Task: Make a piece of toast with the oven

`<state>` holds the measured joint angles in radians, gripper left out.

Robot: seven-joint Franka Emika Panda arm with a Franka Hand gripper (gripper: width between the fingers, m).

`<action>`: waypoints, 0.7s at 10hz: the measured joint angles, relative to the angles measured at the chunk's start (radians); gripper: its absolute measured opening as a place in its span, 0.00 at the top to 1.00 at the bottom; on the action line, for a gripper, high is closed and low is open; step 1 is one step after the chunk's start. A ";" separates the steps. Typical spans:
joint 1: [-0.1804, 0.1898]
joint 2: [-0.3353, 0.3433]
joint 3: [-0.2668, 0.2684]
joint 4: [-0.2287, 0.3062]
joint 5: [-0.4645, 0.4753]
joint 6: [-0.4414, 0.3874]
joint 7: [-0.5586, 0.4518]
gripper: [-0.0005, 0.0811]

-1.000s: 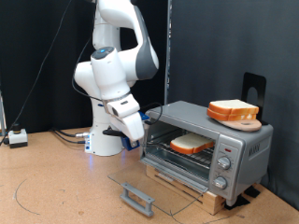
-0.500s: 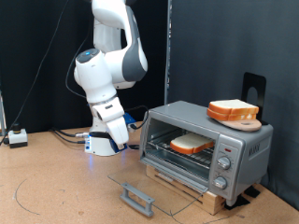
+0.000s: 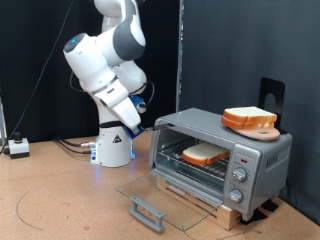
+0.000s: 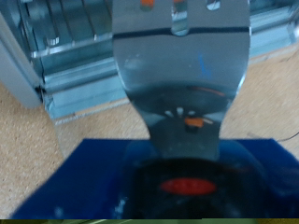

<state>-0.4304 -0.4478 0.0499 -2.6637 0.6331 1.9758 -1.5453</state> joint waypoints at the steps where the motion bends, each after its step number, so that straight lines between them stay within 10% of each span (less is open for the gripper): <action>1: 0.000 -0.031 -0.005 0.010 0.008 -0.032 0.000 0.51; 7: 0.022 -0.106 -0.005 0.028 0.019 -0.172 0.002 0.51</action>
<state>-0.4088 -0.5538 0.0448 -2.6353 0.6526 1.8041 -1.5433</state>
